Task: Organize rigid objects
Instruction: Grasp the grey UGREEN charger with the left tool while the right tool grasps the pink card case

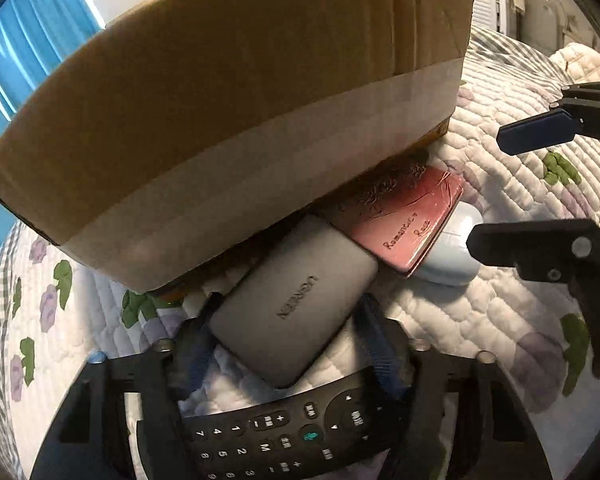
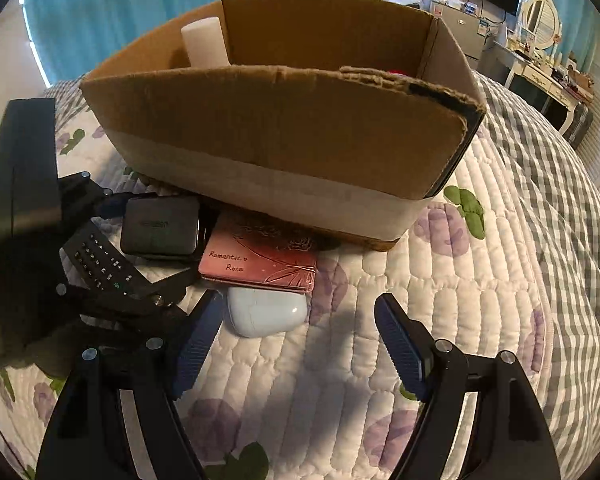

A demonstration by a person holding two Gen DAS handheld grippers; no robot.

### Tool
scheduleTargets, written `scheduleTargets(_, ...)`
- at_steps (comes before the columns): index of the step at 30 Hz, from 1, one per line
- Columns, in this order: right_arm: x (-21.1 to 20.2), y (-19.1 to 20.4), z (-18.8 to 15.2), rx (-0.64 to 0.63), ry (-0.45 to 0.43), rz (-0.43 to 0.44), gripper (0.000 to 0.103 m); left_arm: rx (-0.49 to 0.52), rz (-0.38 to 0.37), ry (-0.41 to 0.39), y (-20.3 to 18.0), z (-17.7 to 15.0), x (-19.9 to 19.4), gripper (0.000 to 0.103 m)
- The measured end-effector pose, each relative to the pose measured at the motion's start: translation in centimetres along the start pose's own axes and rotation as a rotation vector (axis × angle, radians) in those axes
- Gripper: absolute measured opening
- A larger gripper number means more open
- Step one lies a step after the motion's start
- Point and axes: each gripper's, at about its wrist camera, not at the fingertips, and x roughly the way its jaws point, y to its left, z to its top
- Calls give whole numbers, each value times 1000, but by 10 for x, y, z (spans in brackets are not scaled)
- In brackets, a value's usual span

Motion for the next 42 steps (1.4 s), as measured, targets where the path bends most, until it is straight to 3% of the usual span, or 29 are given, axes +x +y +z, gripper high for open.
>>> scheduleTargets(4, 0, -1, 1, 4, -7, -3, 78, -47, -14, 22, 2, -8, -9, 52)
scheduleTargets(6, -2, 0, 1, -5, -17, -4, 78, -118, -46, 35, 7, -15, -18, 48)
scheduleTargets(10, -3, 5, 4, -50, -35, 0, 78, -298, -102, 74, 18, -28, -27, 46)
scheduleTargets(14, -1, 9, 6, -65, -45, 32, 78, -404, -67, 64, 18, -34, -42, 45)
scheduleTargets(20, 13, 33, 5, -174, -27, 52, 76, -452, -73, 26, 26, -28, -56, 44)
scheduleTargets(24, 25, 48, 8, -274, -36, -30, 72, -454, -71, 37, 23, -32, -50, 44)
scheduleTargets(27, 36, 59, 7, -381, -41, -122, 64, -427, -65, 42, 26, -31, -51, 44)
scheduleTargets(29, 38, 62, 8, -415, -51, -134, 59, -429, -64, 40, 27, -30, -49, 44)
scheduleTargets(32, 35, 74, 3, -476, -84, -174, 44, -429, -101, 120, 26, -30, -33, 44)
scheduleTargets(35, 26, 82, -5, -531, -136, -217, 32, -453, -110, 118, 25, -37, -28, 44)
scheduleTargets(39, 2, 70, -8, -514, -191, -165, 26, -460, -116, 93, 24, -41, -34, 43)
scheduleTargets(40, -7, 67, -8, -495, -199, -126, 19, -463, -112, 91, 24, -42, -36, 42)
scheduleTargets(42, -20, 63, -10, -459, -221, -92, 15, -462, -98, 86, 24, -43, -39, 42)
